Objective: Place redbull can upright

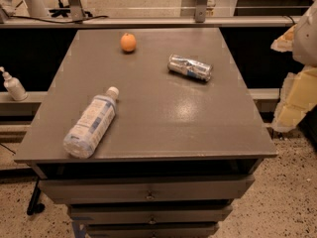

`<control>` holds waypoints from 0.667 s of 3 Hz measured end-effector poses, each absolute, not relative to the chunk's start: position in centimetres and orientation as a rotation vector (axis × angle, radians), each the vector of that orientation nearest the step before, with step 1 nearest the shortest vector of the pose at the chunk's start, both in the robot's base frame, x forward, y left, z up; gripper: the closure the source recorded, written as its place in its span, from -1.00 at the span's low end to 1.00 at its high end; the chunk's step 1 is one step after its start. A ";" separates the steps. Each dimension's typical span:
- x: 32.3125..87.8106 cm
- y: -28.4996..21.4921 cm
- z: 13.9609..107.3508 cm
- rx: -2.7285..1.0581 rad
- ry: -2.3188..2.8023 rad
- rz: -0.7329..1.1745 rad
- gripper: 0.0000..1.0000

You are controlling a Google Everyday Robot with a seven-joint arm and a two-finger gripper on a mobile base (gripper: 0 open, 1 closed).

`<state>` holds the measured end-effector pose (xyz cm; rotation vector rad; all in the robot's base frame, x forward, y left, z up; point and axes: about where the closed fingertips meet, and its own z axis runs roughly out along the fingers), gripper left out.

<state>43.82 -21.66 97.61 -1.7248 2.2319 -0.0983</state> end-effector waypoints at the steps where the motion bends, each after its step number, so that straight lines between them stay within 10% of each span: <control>1: 44.1 -21.3 97.7 -1.725 2.217 -0.111 -1.00; 2: 47.1 -19.4 97.0 -1.732 2.147 -0.121 -1.00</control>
Offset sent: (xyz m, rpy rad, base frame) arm 0.0891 0.0577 -0.0220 0.0567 -0.1372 0.1050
